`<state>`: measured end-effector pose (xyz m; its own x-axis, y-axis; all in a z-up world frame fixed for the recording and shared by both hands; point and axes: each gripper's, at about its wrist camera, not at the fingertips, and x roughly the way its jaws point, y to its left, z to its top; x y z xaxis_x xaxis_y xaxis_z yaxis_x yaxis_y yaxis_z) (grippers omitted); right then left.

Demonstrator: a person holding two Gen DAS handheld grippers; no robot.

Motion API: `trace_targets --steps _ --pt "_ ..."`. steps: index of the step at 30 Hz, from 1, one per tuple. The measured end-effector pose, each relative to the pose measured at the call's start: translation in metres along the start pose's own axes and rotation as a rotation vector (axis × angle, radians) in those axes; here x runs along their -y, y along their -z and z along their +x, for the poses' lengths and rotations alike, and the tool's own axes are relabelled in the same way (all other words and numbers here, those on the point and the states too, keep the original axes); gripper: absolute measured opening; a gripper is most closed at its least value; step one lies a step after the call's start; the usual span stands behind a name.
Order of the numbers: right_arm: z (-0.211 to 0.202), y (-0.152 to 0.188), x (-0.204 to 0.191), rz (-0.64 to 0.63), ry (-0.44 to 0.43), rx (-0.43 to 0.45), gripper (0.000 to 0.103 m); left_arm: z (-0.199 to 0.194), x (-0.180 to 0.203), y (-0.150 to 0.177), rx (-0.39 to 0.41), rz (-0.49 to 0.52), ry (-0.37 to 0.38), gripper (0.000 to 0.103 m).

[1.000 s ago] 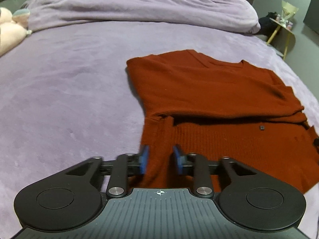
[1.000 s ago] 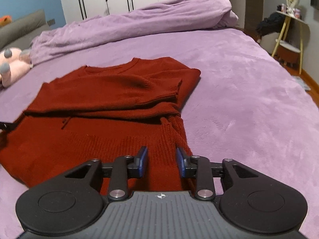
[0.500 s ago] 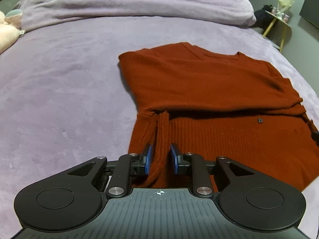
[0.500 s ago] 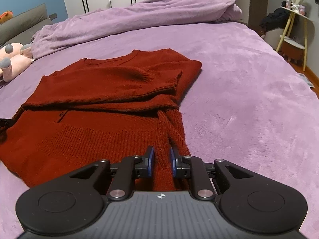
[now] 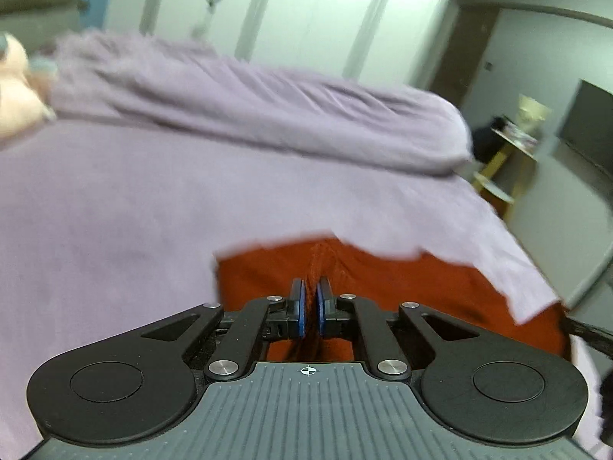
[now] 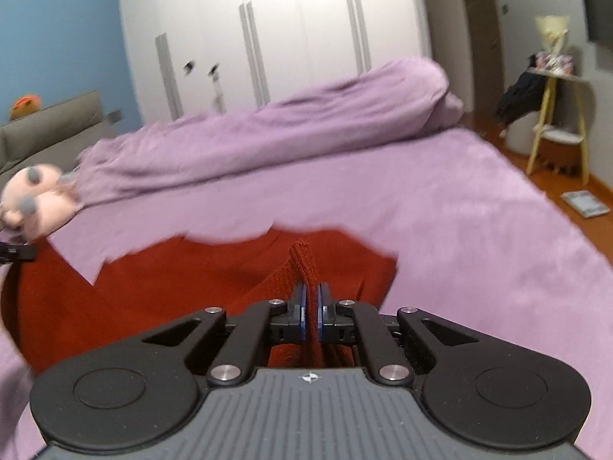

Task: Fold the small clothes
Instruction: 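Lift the hem with both grippers and fold it toward the collar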

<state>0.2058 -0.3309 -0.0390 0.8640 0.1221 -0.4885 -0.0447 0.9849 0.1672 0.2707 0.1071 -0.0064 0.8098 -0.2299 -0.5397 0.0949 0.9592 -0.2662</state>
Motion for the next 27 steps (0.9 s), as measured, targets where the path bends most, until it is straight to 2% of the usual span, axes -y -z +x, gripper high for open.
trace_targets --steps 3,6,8,9,10,11,14,15,16,17,18,22,27 --pt "0.038 -0.006 0.002 0.005 0.07 -0.031 0.004 0.038 -0.011 -0.001 -0.036 -0.015 -0.056 0.009" --pt "0.078 0.003 0.007 0.026 0.09 -0.147 0.005 0.078 -0.015 0.02 -0.171 0.001 -0.085 0.011" --pt "0.089 0.011 0.006 -0.001 0.09 -0.188 0.006 0.093 -0.017 0.035 -0.244 0.036 -0.098 0.023" --pt "0.09 0.013 0.006 -0.008 0.087 -0.194 0.007 0.092 -0.016 0.04 -0.243 0.052 -0.097 0.029" --pt "0.088 0.014 0.006 -0.007 0.081 -0.184 0.007 0.091 -0.017 0.045 -0.231 0.068 -0.093 0.04" --pt "0.086 0.015 0.008 -0.005 0.07 -0.178 0.01 0.089 -0.018 0.048 -0.228 0.068 -0.086 0.045" --pt "0.083 0.017 0.01 -0.011 0.052 -0.182 0.011 0.088 -0.025 0.045 -0.241 0.006 -0.02 0.044" --pt "0.083 0.017 0.008 -0.025 0.048 -0.184 0.011 0.087 -0.024 0.045 -0.239 0.0 -0.018 0.044" --pt "0.083 0.018 0.006 -0.04 0.054 -0.184 0.011 0.088 -0.022 0.044 -0.244 0.009 -0.029 0.037" --pt "0.083 0.018 0.005 -0.053 0.057 -0.185 0.01 0.089 -0.019 0.045 -0.245 0.023 -0.039 0.017" --pt "0.083 0.019 0.002 -0.062 0.061 -0.184 0.008 0.089 -0.016 0.046 -0.251 0.039 -0.056 0.011" --pt "0.079 0.018 -0.006 -0.101 0.067 -0.167 0.004 0.082 -0.011 0.04 -0.221 0.057 -0.091 0.009" --pt "0.054 -0.013 -0.017 -0.153 0.096 -0.014 0.004 0.041 -0.007 -0.004 -0.044 0.031 -0.041 0.009"
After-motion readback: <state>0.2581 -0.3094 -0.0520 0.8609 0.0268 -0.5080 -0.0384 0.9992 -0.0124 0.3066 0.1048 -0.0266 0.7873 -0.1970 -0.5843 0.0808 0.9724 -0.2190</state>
